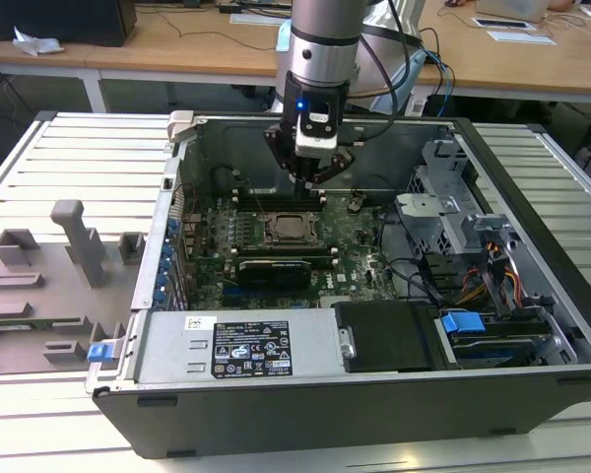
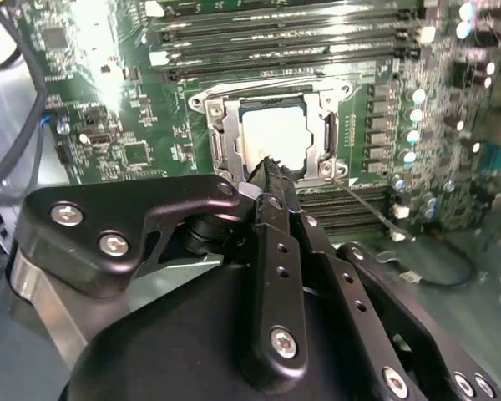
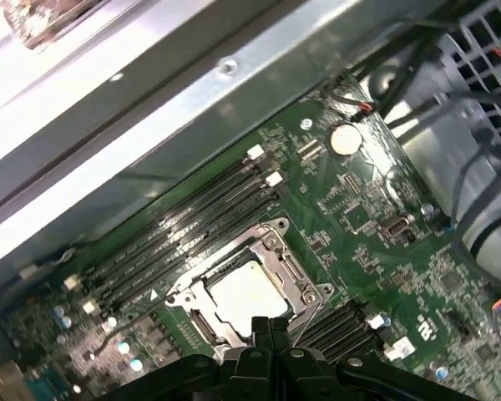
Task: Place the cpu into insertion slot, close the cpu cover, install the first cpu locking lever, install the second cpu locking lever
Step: 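Install the first cpu locking lever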
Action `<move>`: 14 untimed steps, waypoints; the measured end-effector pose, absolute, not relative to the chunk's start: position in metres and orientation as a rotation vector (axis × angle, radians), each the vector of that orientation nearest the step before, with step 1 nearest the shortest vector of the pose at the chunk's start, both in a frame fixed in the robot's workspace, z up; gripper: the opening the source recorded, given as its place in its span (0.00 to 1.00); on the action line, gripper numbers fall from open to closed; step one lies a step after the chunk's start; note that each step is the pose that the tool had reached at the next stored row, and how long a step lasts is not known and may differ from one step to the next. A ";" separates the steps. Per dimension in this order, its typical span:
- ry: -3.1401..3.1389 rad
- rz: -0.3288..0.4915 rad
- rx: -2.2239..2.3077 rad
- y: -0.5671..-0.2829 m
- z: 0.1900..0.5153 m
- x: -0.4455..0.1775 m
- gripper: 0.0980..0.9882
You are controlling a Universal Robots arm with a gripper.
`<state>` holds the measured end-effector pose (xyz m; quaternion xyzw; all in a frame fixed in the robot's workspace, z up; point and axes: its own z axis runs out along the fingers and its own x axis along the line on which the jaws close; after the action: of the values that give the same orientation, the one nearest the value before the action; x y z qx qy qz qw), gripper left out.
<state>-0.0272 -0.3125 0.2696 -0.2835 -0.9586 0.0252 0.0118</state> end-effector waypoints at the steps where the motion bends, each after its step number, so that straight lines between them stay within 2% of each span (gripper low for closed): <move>1: -2.997 0.079 -0.857 -0.313 0.270 -0.027 0.01; 12: -3.087 0.080 -0.473 -0.313 0.269 -0.027 0.01; 14: -3.095 0.052 -0.411 -0.313 0.269 -0.027 0.01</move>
<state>-0.0272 -0.3125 0.2688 -0.1315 -0.9911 0.0167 0.0093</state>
